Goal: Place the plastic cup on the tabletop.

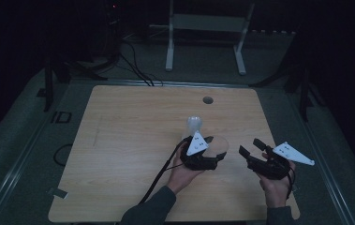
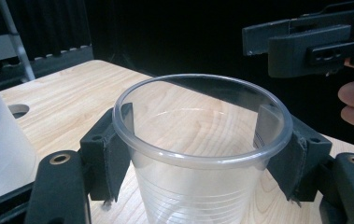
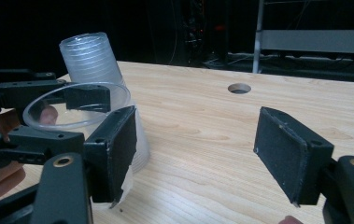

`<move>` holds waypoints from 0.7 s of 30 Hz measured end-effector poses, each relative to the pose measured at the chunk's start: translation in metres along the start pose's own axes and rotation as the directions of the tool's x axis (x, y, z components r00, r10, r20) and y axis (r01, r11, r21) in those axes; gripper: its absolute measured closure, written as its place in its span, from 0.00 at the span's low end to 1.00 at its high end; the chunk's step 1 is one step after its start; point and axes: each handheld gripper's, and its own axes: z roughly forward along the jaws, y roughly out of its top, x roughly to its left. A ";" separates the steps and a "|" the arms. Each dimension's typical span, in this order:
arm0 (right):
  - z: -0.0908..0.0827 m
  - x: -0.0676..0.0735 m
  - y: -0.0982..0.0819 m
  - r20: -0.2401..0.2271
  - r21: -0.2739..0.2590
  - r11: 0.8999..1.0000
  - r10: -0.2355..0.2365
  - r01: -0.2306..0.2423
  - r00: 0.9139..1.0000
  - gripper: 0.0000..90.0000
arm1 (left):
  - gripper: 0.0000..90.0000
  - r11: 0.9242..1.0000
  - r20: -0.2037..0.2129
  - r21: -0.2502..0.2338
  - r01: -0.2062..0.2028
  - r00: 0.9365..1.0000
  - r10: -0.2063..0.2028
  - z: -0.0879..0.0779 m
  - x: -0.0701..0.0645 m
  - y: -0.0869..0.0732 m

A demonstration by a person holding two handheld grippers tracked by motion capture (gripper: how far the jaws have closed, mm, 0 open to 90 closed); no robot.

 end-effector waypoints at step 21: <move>0.000 0.000 -0.001 0.001 0.001 1.000 -0.001 0.001 1.000 0.33 | 0.33 1.000 -0.008 -0.019 0.016 1.000 -0.016 0.001 -0.002 -0.018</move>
